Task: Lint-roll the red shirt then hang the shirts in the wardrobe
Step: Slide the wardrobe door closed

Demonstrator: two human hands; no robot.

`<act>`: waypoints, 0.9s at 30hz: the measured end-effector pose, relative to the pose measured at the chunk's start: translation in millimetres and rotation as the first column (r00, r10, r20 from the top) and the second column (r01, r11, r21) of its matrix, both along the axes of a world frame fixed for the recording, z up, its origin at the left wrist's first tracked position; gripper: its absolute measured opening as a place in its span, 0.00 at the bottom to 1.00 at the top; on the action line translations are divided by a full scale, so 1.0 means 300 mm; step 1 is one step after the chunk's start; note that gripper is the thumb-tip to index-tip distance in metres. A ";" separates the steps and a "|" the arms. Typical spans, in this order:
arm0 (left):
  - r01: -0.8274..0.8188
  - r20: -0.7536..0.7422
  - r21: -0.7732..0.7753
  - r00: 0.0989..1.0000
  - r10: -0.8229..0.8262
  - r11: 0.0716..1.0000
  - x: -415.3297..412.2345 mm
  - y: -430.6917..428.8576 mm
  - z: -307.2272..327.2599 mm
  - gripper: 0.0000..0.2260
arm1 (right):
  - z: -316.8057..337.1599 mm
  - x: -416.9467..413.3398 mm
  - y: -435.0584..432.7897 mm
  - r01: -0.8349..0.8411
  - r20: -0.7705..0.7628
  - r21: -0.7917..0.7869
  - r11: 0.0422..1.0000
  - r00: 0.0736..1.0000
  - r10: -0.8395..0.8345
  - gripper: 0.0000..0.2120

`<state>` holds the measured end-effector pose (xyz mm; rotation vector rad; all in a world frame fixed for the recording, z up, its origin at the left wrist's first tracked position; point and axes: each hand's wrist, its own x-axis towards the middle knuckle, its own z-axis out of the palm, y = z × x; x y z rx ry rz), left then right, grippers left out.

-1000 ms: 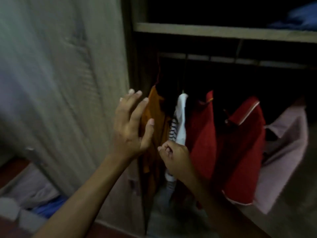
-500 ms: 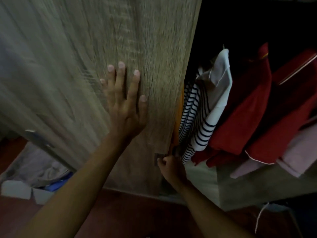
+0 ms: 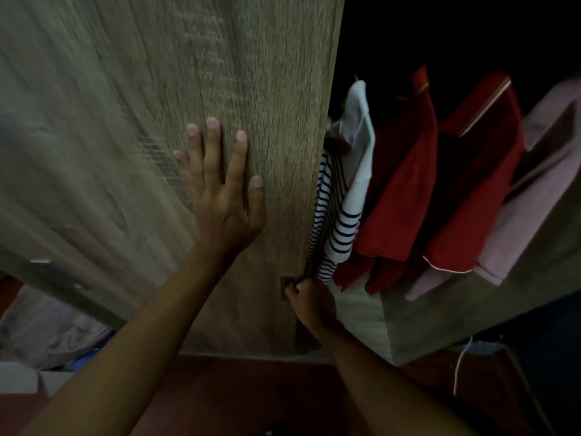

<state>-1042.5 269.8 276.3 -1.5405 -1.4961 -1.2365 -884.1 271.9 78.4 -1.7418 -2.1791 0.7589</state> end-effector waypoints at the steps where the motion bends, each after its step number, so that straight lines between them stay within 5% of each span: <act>1: 0.007 0.001 0.001 1.000 -0.007 1.000 0.030 0.009 -0.002 0.25 | 0.002 0.033 0.006 0.010 0.003 0.001 1.000 1.000 -0.010 0.21; 27: 0.101 -0.179 0.048 0.980 -0.091 0.994 1.308 0.408 -0.060 0.26 | -0.030 1.265 0.308 0.449 -0.096 -0.132 0.884 0.881 -0.463 0.18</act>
